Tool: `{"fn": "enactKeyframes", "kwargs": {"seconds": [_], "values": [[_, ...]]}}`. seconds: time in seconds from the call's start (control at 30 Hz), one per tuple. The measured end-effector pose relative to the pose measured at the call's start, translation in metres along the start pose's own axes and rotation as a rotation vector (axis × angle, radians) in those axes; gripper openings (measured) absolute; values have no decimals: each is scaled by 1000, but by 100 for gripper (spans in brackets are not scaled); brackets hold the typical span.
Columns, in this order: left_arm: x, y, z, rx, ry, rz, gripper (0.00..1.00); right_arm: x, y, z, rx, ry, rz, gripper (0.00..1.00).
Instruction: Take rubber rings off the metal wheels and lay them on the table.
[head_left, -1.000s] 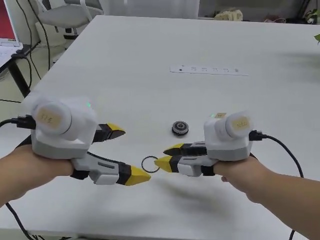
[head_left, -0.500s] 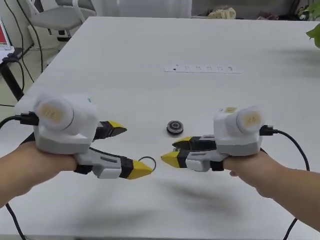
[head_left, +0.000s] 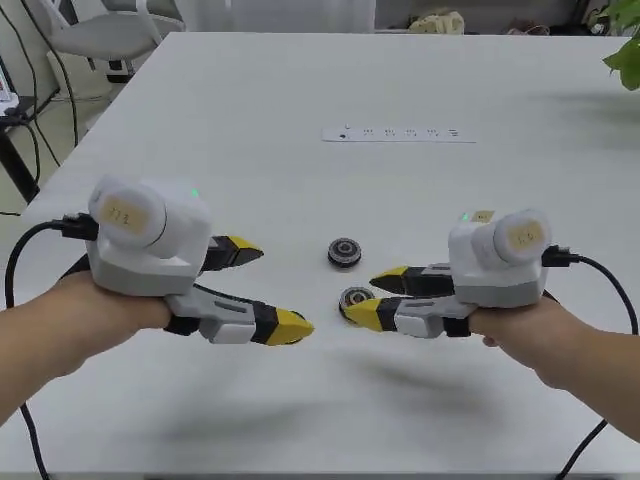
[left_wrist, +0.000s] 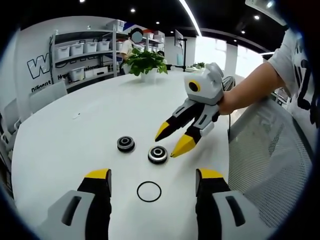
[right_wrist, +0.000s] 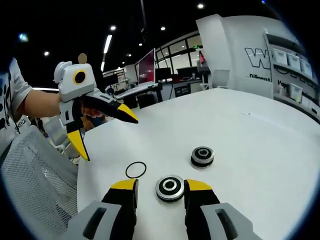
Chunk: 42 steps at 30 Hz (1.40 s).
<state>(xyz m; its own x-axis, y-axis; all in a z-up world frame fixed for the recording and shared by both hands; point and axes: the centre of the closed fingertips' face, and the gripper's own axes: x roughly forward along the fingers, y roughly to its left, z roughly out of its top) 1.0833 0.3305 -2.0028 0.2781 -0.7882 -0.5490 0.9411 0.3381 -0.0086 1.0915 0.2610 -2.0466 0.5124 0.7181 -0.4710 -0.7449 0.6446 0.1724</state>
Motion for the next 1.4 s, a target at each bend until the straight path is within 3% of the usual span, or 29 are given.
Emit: {"fn": "enactKeyframes", "kwargs": {"seconds": [0.6,0.97,1.4], "values": [[23,3,7,16,11,-16,58,-5,-13,-14,-35,33,-29,34],[38,2,5,25,26,-30,52,-1,-11,-21,-55,51,-19,31],[53,3,1,6,35,-43,45,3,-12,-24,-14,42,-24,27]]}}
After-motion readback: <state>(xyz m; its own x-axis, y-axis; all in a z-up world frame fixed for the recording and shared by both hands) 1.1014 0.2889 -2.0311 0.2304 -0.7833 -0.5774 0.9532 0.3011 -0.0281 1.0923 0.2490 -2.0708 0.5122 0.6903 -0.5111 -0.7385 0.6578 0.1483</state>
